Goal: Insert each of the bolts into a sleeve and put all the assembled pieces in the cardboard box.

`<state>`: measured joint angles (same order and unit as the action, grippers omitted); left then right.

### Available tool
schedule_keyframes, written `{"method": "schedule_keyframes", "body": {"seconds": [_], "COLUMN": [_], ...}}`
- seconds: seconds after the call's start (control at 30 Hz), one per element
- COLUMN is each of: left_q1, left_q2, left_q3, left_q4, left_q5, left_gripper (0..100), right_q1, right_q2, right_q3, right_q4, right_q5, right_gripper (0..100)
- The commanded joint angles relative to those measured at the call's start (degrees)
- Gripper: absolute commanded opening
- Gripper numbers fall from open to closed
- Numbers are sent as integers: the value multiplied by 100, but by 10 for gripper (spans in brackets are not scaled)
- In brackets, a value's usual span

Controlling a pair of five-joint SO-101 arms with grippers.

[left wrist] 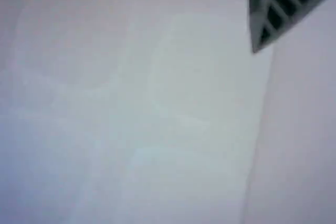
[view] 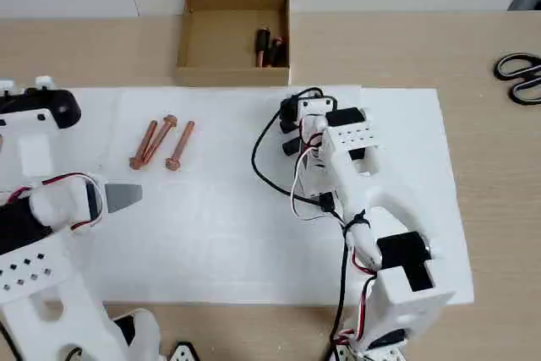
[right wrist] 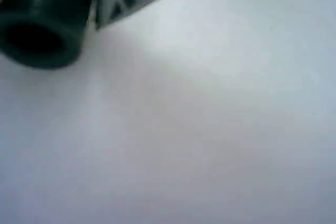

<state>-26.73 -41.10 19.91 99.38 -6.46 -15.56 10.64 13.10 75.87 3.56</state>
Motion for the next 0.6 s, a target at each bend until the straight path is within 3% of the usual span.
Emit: {"method": "schedule_keyframes", "body": {"seconds": [0.0, 0.23, 0.37, 0.57], "left_q1": [9, 9, 9, 9], "left_q2": [-79, -79, -79, -79], "left_q3": [-4, -4, -4, -4], "left_q4": [97, 97, 97, 97], "left_q5": [-53, -53, -53, -53], "left_gripper": [368, 368, 368, 368], "right_q1": [-48, -48, -40, -13], "right_q2": [-356, -233, 136, 242], "right_q3": [44, 167, 167, 105], "right_q4": [-31, -57, -338, -330], "right_q5": [35, 53, 62, 185], "right_gripper": [147, 136, 50, 1]}}
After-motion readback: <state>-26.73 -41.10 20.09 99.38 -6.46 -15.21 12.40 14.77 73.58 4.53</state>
